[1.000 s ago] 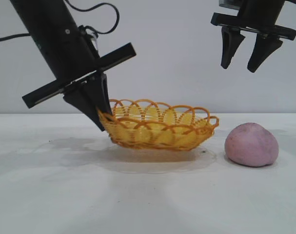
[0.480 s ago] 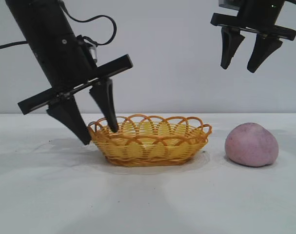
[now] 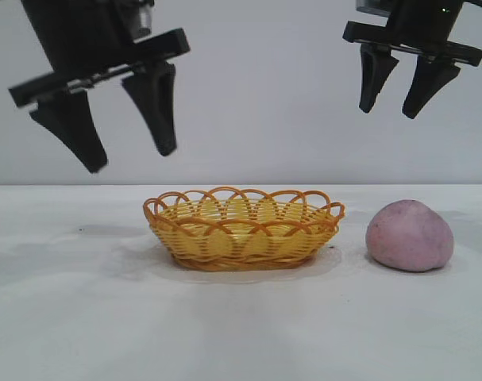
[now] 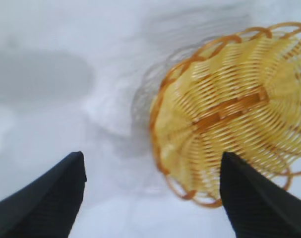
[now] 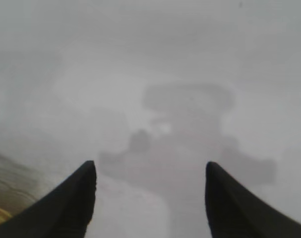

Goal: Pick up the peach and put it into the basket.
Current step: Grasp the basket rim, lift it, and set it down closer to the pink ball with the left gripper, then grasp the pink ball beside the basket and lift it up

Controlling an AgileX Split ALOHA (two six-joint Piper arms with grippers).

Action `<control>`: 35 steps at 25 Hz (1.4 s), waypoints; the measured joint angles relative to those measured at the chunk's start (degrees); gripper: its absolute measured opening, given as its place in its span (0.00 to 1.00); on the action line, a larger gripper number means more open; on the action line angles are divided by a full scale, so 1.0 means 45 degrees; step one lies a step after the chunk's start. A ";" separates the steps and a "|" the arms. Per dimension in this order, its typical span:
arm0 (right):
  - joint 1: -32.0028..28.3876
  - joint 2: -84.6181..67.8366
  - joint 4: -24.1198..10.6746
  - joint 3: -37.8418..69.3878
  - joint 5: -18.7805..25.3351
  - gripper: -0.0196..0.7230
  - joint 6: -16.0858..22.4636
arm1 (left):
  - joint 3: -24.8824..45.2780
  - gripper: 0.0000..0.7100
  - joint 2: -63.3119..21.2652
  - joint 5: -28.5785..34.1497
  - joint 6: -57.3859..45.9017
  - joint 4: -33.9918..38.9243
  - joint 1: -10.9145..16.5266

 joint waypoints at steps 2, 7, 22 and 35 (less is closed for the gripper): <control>0.0000 0.0000 0.0000 0.0000 0.0045 0.57 0.0000 | -0.0205 0.70 -0.0021 0.0432 -0.0055 0.0775 0.0294; 0.0000 0.0000 0.0000 0.0000 0.0172 0.57 0.0024 | -0.0490 0.70 -0.0028 0.1053 -0.0269 0.1446 0.1665; 0.0000 0.0000 0.0000 0.0000 0.0574 0.57 0.0024 | -0.0335 0.70 -0.1891 0.3719 -0.0609 0.3083 0.4436; 0.0000 0.0000 0.0000 0.0000 0.0666 0.57 0.0024 | 0.4173 0.70 -0.9532 0.4369 -0.1311 0.3418 0.4436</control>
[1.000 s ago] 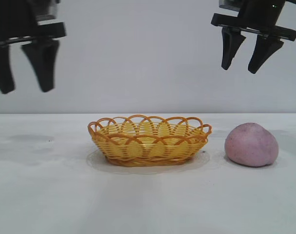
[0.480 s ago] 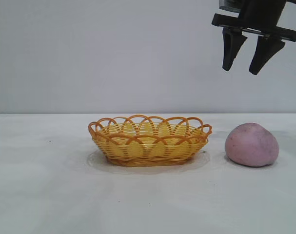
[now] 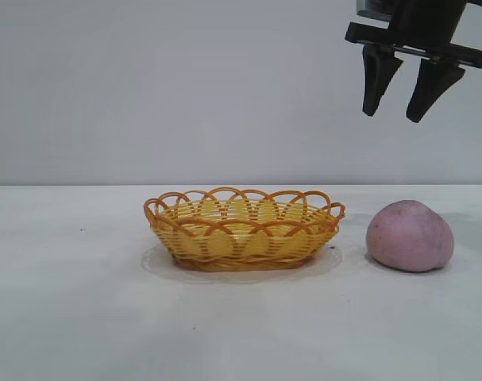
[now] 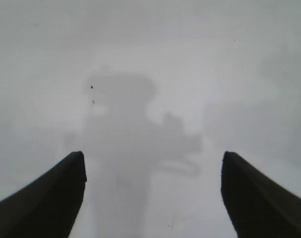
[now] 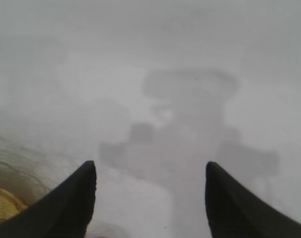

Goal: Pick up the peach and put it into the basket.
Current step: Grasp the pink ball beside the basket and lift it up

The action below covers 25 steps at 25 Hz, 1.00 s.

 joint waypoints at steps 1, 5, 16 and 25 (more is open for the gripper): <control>0.0000 0.0000 0.0000 0.0000 0.0000 0.57 0.0000 | 0.0411 0.70 -0.0808 0.0032 -0.0026 -0.0066 0.0000; 0.0000 0.0000 0.0000 0.0000 -0.0027 0.57 0.0000 | 0.1830 0.70 -0.3962 0.0506 -0.0291 -0.0208 0.0000; 0.0000 0.0000 0.0000 0.0000 0.0073 0.57 0.0000 | 0.4088 0.70 -1.1280 0.2638 -0.0342 -0.0208 0.0000; 0.0000 -0.0994 0.0000 0.0000 0.0783 0.57 0.0000 | 0.4520 0.70 -1.3778 0.2592 -0.0342 -0.0208 0.0000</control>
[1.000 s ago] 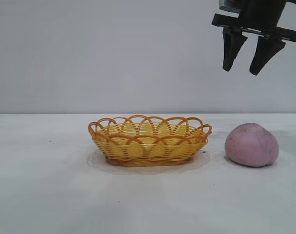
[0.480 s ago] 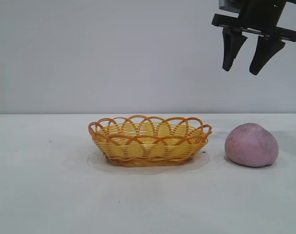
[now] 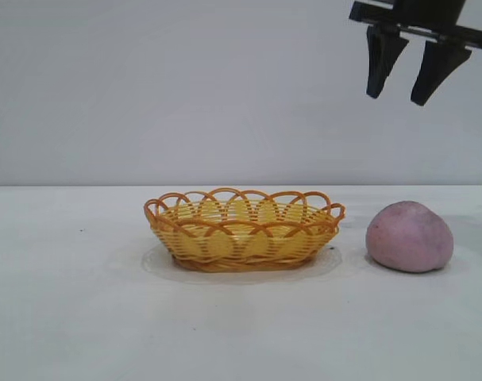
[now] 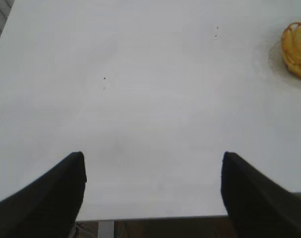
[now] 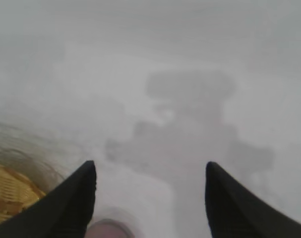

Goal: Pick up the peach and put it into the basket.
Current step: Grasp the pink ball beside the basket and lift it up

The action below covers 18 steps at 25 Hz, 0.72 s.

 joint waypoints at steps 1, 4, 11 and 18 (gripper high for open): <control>0.0000 -0.0145 0.0000 0.0000 0.0126 0.57 -0.0024 | 0.0000 0.70 0.0000 -0.0052 0.0000 0.0000 0.0000; 0.0000 -0.0635 -0.0024 0.0000 0.0488 0.57 -0.0104 | 0.0215 0.70 -0.0010 -0.0736 0.0000 0.0000 0.0000; 0.0000 -0.1505 -0.0029 0.0000 0.2221 0.57 -0.0347 | 0.0555 0.70 -0.0010 -0.1179 0.0119 -0.0057 0.0000; 0.0400 -0.1532 -0.0255 0.0025 0.2489 0.57 -0.0319 | 0.0583 0.70 -0.0010 -0.1256 0.0119 -0.0057 0.0000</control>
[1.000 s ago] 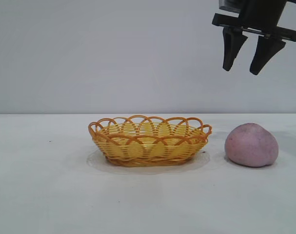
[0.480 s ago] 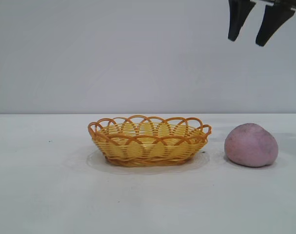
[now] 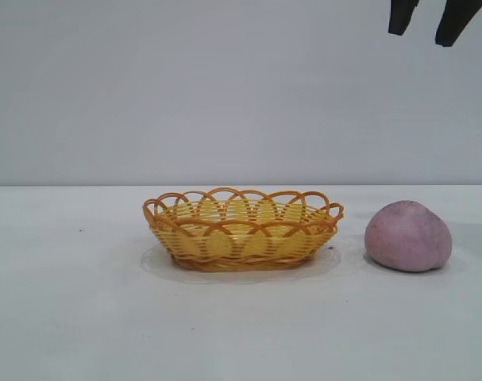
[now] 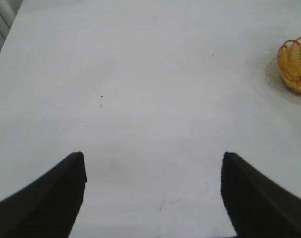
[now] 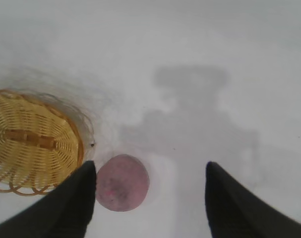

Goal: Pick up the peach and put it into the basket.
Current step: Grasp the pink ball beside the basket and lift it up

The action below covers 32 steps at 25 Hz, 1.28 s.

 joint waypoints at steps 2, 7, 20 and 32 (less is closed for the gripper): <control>0.0472 0.0000 -0.0390 0.0225 0.0000 0.57 0.0280 | 0.0000 0.70 0.0000 -0.0009 0.0018 0.0000 0.0000; 0.1224 0.0140 -0.1177 0.1091 0.0026 0.57 0.0904 | 0.0000 0.70 0.0000 -0.0029 0.0026 0.0000 0.0000; 0.1246 0.1620 -0.0451 0.3442 -0.0481 0.57 0.0930 | 0.0000 0.70 0.0000 -0.0058 0.0026 0.0023 0.0000; 0.1246 0.2840 0.0192 0.3749 -0.1632 0.57 0.0927 | 0.0000 0.70 0.0000 -0.0058 0.0047 0.0023 0.0000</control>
